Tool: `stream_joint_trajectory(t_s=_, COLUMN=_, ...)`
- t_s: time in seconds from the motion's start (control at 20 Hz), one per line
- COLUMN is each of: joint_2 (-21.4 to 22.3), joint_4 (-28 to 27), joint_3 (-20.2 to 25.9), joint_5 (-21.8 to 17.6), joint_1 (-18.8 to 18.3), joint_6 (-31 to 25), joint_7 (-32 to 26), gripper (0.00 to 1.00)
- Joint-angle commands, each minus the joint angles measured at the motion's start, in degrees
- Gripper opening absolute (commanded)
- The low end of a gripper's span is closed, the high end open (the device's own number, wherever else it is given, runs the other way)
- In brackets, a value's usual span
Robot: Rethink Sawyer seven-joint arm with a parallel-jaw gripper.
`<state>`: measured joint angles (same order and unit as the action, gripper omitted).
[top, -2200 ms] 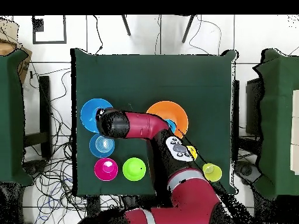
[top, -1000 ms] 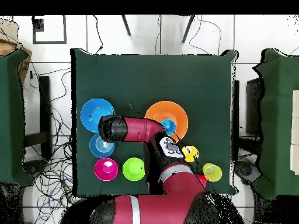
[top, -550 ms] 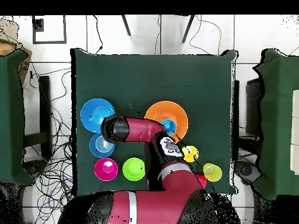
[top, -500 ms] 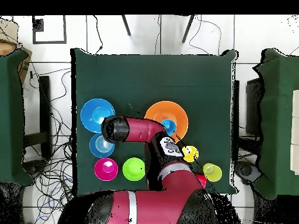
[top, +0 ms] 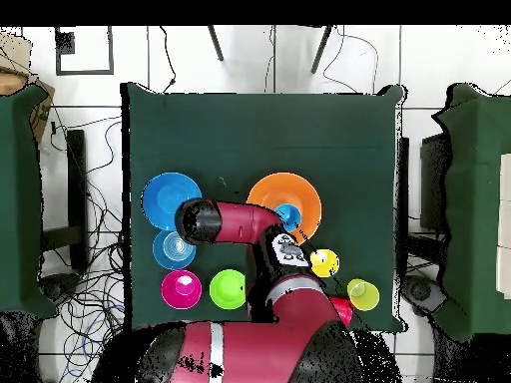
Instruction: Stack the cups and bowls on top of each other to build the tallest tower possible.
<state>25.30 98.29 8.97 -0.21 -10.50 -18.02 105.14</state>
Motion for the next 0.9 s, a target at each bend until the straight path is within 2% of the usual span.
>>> stream_joint_trajectory(t_s=0.05, joint_2=-0.01, joint_4=-3.24, joint_3=-2.15, joint_5=-0.55, joint_1=2.20, joint_6=-1.88, joint_7=6.67, gripper=1.00)
stream_joint_trajectory(t_s=0.8, joint_2=1.78, joint_4=-3.99, joint_3=-3.83, joint_5=0.01, joint_1=4.19, joint_6=-4.81, joint_7=5.72, gripper=1.00)
stream_joint_trajectory(t_s=0.85, joint_2=1.74, joint_4=-3.73, joint_3=-3.80, joint_5=0.26, joint_1=4.14, joint_6=-4.30, joint_7=5.86, gripper=0.00)
stream_joint_trajectory(t_s=0.9, joint_2=1.72, joint_4=-3.78, joint_3=-3.80, joint_5=0.40, joint_1=4.13, joint_6=-4.28, joint_7=6.01, gripper=0.00)
